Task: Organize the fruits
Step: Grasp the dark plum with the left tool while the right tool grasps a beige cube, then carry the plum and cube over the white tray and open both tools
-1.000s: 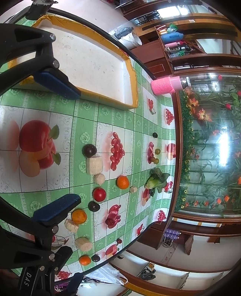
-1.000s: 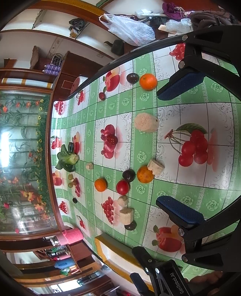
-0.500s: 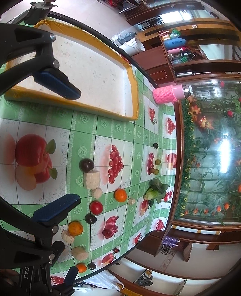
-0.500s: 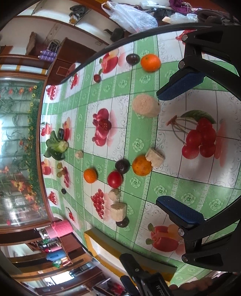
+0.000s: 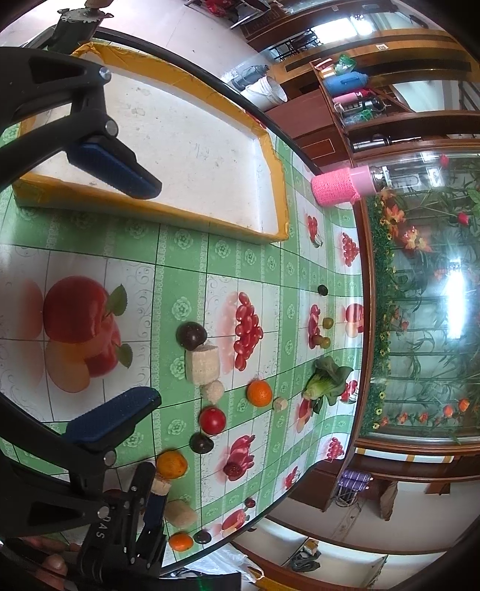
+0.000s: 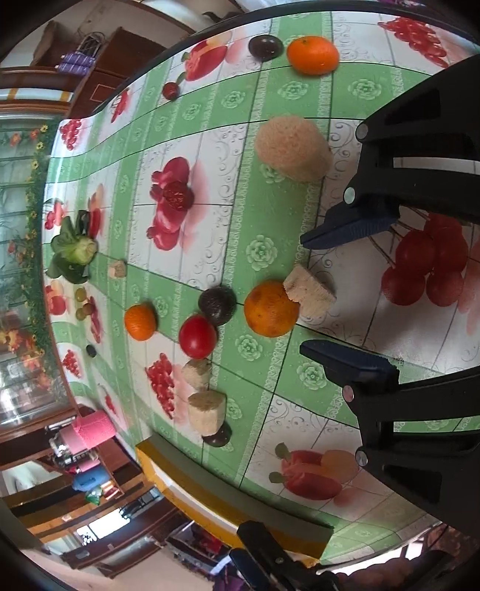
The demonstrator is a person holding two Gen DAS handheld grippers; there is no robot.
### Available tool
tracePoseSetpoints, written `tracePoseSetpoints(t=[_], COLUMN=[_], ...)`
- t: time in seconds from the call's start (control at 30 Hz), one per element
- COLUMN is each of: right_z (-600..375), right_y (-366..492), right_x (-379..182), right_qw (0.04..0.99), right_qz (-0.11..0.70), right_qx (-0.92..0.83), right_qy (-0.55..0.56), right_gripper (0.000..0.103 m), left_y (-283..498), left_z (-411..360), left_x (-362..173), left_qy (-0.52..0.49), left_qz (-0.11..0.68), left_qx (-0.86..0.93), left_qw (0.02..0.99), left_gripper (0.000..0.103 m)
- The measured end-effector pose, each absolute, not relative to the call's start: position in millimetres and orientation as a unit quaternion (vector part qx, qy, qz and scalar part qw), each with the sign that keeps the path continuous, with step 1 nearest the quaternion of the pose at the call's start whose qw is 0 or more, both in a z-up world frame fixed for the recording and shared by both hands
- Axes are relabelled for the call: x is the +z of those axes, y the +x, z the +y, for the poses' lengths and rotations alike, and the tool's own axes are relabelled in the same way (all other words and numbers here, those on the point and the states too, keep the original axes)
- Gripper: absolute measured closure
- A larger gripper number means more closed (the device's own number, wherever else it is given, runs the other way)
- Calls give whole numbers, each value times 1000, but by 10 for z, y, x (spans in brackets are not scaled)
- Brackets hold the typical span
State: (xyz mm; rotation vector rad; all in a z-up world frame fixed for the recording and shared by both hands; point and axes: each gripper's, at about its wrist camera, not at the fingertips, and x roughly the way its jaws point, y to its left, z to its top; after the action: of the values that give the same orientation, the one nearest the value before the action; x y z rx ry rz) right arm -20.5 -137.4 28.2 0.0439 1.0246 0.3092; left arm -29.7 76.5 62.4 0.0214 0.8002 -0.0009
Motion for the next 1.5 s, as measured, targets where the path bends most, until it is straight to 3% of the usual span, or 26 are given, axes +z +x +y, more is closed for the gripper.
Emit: tracePoseSetpoints(t=[0.07, 0.47, 0.57, 0.63, 0.87, 0.9, 0.93, 1.07, 1.13, 1.3, 1.43, 1.5], right_z=[-1373, -1561, -1614, -1632, -1643, -1644, -1644, -1664, -1680, -1688, -1659, -1653], right_y=[-195, -398, -434, -456, -492, -487, -486, -482, -475, -458, -447, -443], right_x=[283, 421, 388, 373, 366, 362, 360, 338, 323, 301, 305, 299], right_qw=[859, 869, 866, 866, 866, 865, 865, 862, 860, 857, 856, 856], right_qz=[488, 469, 473, 473, 469, 469, 470, 472, 475, 479, 479, 479], right_qx=[155, 156, 157, 158, 172, 174, 176, 181, 182, 187, 193, 194], right_qy=[18, 23, 29, 30, 24, 23, 22, 25, 29, 29, 23, 19], right_gripper=[76, 76, 76, 76, 75, 75, 75, 75, 75, 75, 75, 75], left_y=[-279, 119, 329, 443, 688, 712, 712, 595, 474, 415, 512, 526], left_z=[738, 448, 422, 416, 364, 360, 336, 208, 186, 191, 240, 238], left_x=[605, 512, 431, 344, 120, 88, 105, 239, 352, 331, 232, 182], left_qy=[13, 15, 34, 48, 44, 40, 49, 74, 77, 99, 90, 98], left_qz=[396, 442, 458, 477, 525, 530, 520, 501, 487, 486, 503, 504], left_qx=[-4, -55, -52, -56, -89, -92, -89, -121, -150, -146, -134, -124], left_qw=[918, 895, 887, 876, 845, 842, 848, 854, 857, 856, 849, 849], left_gripper=[0, 2, 10, 21, 28, 35, 49, 60, 72, 71, 50, 50])
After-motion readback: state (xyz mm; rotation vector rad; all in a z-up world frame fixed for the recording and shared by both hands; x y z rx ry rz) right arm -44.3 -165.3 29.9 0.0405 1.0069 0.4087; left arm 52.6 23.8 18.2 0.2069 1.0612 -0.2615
